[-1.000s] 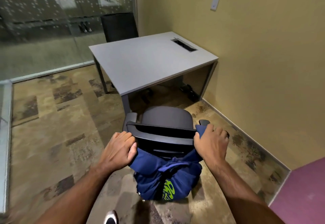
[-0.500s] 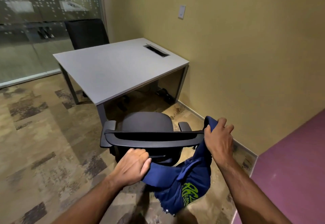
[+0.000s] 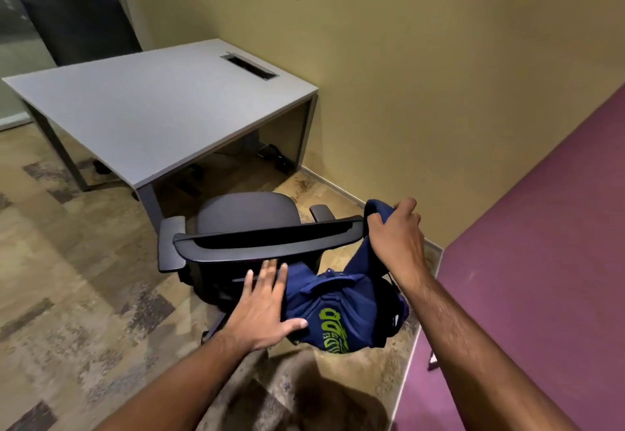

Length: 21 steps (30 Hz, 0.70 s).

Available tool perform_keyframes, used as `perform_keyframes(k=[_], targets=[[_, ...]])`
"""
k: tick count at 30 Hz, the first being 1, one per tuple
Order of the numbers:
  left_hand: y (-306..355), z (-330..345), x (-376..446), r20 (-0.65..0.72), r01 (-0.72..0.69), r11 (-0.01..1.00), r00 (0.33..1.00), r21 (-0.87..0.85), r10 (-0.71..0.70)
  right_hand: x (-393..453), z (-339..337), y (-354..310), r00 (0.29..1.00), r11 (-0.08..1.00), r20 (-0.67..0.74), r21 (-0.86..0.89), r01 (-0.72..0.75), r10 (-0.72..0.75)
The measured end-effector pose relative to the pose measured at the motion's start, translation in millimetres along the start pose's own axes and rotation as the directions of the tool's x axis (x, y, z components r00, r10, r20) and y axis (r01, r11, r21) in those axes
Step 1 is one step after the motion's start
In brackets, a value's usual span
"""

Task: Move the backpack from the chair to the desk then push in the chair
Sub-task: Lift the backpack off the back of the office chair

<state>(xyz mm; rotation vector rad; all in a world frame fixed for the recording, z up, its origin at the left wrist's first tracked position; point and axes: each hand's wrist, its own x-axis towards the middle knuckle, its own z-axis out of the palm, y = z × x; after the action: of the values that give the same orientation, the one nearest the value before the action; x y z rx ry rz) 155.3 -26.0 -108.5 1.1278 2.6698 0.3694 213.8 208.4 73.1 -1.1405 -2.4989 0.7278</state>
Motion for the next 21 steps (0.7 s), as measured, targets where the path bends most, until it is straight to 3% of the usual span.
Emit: perform_keyframes(k=[2,5,10,16,19,21], targets=[[13,8,1,0.085,-0.034,0.997,0.996,-0.067,0.04,-7,-5,-1,1.0,1.0,0.01,0.01,0.01,-0.01],[21,9,5,0.098,-0.04,0.988,0.994,-0.15,0.055,-21,-13,8,0.999,1.0,0.034,0.026,0.005,-0.006],[24,7,6,-0.006,-0.192,0.979,0.981,-0.071,0.192,-42,-15,32,0.993,0.996,0.086,0.038,-0.081,0.078],[29,13,-7,0.095,-0.317,0.947,0.943,-0.049,0.32,-49,-14,68,0.985,0.986,0.093,-0.097,-0.137,0.146],[38,18,-11,0.144,-0.381,0.925,0.914,-0.011,0.378,-45,-11,91,0.983,0.977,0.151,-0.202,-0.072,0.104],[45,21,-13,0.161,-0.406,0.913,0.901,-0.018,0.404,-48,-6,107,0.965,0.971,0.261,-0.238,0.03,0.034]])
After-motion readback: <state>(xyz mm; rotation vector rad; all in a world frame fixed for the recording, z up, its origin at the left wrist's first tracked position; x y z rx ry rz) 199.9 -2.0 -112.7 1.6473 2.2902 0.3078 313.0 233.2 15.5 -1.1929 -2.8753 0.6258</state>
